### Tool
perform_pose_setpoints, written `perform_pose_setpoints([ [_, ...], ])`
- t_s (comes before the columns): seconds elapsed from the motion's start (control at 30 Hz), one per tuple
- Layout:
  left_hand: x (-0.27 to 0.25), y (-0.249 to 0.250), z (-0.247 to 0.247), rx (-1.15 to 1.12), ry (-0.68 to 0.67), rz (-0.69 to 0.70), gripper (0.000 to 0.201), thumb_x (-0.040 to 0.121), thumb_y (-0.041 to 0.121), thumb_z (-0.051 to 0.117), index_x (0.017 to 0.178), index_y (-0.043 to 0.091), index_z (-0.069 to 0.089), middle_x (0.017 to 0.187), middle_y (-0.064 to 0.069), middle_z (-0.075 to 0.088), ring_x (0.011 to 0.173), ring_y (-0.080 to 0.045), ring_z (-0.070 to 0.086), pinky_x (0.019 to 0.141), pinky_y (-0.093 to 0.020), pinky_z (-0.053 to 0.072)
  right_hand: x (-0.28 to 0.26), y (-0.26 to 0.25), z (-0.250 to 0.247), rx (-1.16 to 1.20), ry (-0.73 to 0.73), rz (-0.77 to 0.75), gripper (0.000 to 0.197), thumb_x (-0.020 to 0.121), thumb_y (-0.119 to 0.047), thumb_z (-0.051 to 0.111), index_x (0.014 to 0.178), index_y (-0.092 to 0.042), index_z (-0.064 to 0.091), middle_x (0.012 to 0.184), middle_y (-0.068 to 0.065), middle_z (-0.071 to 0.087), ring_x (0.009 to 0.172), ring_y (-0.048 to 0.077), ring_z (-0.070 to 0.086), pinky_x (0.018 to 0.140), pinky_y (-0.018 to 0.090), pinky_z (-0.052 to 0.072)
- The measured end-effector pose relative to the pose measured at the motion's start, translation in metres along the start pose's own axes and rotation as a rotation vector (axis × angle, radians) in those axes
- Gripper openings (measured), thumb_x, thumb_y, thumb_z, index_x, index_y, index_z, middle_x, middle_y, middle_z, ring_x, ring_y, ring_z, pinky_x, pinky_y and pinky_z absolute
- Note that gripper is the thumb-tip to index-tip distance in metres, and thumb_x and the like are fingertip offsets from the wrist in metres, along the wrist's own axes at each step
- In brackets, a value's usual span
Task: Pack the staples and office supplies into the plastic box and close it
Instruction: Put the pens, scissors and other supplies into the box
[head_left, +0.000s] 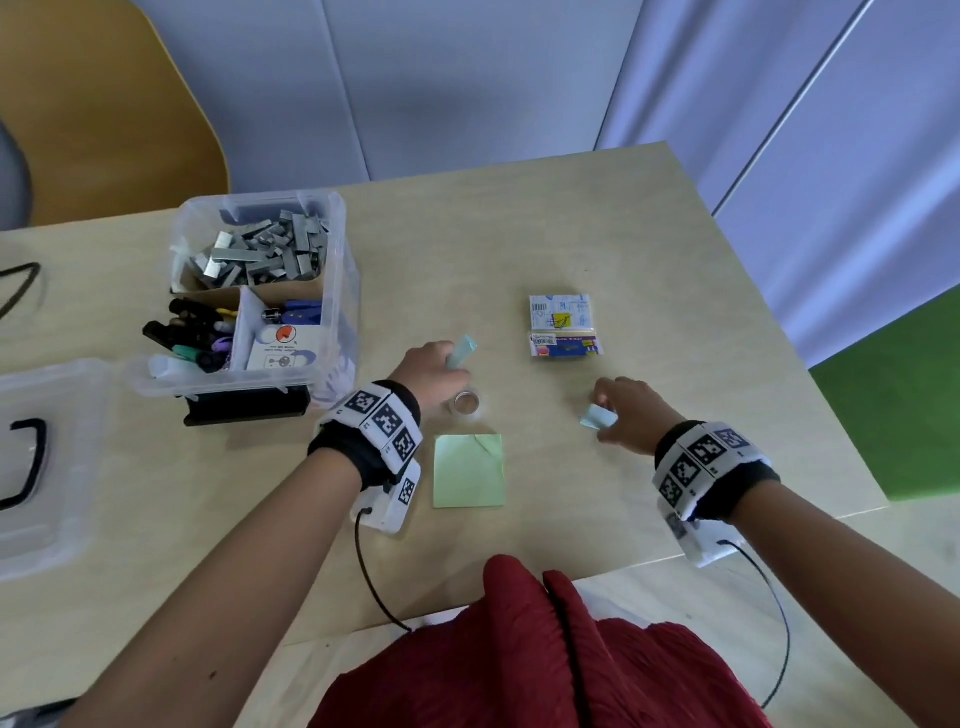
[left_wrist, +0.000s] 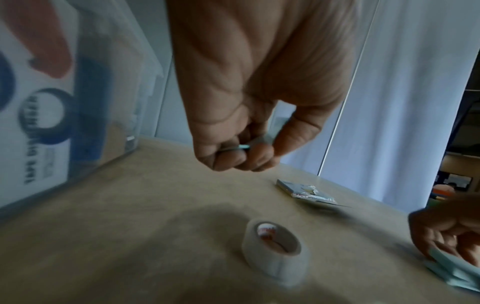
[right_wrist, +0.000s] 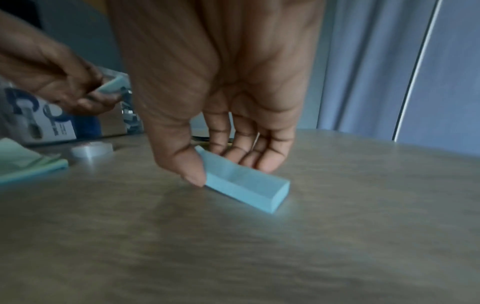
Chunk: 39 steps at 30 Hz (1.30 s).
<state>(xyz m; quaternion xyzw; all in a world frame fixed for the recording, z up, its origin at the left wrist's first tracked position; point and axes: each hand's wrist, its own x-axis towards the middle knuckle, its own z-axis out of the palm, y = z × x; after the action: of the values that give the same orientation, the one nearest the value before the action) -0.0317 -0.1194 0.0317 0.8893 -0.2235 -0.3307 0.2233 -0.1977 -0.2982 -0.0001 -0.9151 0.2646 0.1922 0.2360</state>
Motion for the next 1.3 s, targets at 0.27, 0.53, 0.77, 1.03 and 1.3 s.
perform_pose_setpoints([
  [0.27,-0.024,-0.012,-0.018,-0.187,0.036,0.013,0.034,0.097,0.036,0.041,0.071,0.015,0.040,0.074,-0.003,0.047,0.079,-0.023,0.048,0.067,-0.030,0.034,0.021,-0.077,-0.007,0.302,0.116,-0.178,0.020,0.081,-0.008,0.063,0.101,-0.004,0.059,0.087,0.009,0.059,0.073,0.016,0.049,0.054,0.017,0.033],
  [0.53,-0.055,-0.022,-0.095,-0.480,0.437,0.147,0.022,0.098,0.005,0.030,0.103,0.012,0.051,0.071,0.005,0.051,0.060,-0.005,0.046,0.050,-0.012,0.040,0.042,-0.181,-0.047,0.528,0.169,-0.366,0.033,0.089,-0.006,0.042,0.114,-0.012,0.063,0.083,0.010,0.064,0.052,0.005,0.058,0.057,0.013,0.045],
  [0.77,-0.068,-0.077,-0.144,-0.520,0.761,0.000,0.016,0.093,-0.001,0.039,0.094,0.012,0.048,0.090,-0.005,0.066,0.058,-0.003,0.060,0.057,-0.011,0.048,0.057,-0.267,-0.046,0.384,0.242,-0.478,0.019,0.081,-0.005,0.055,0.097,-0.009,0.065,0.092,0.006,0.065,0.089,0.021,0.057,0.071,0.021,0.039],
  [1.03,-0.071,-0.100,-0.163,-0.425,0.765,-0.072,0.032,0.090,-0.002,0.040,0.101,0.007,0.069,0.111,-0.015,0.065,0.097,-0.030,0.063,0.093,-0.038,0.051,0.073,-0.304,-0.018,0.122,0.271,-0.453,0.025,0.085,-0.001,0.042,0.091,-0.010,0.064,0.098,0.010,0.066,0.099,0.029,0.055,0.090,0.035,0.041],
  [1.3,-0.050,-0.098,-0.168,-0.326,0.694,-0.009,0.022,0.086,0.001,0.050,0.081,0.021,0.056,0.094,-0.001,0.060,0.109,-0.028,0.053,0.093,-0.035,0.045,0.075,-0.306,-0.005,-0.133,0.388,-0.404,0.027,0.090,-0.008,0.041,0.088,-0.016,0.066,0.091,0.002,0.066,0.105,0.022,0.044,0.091,0.039,0.025],
])
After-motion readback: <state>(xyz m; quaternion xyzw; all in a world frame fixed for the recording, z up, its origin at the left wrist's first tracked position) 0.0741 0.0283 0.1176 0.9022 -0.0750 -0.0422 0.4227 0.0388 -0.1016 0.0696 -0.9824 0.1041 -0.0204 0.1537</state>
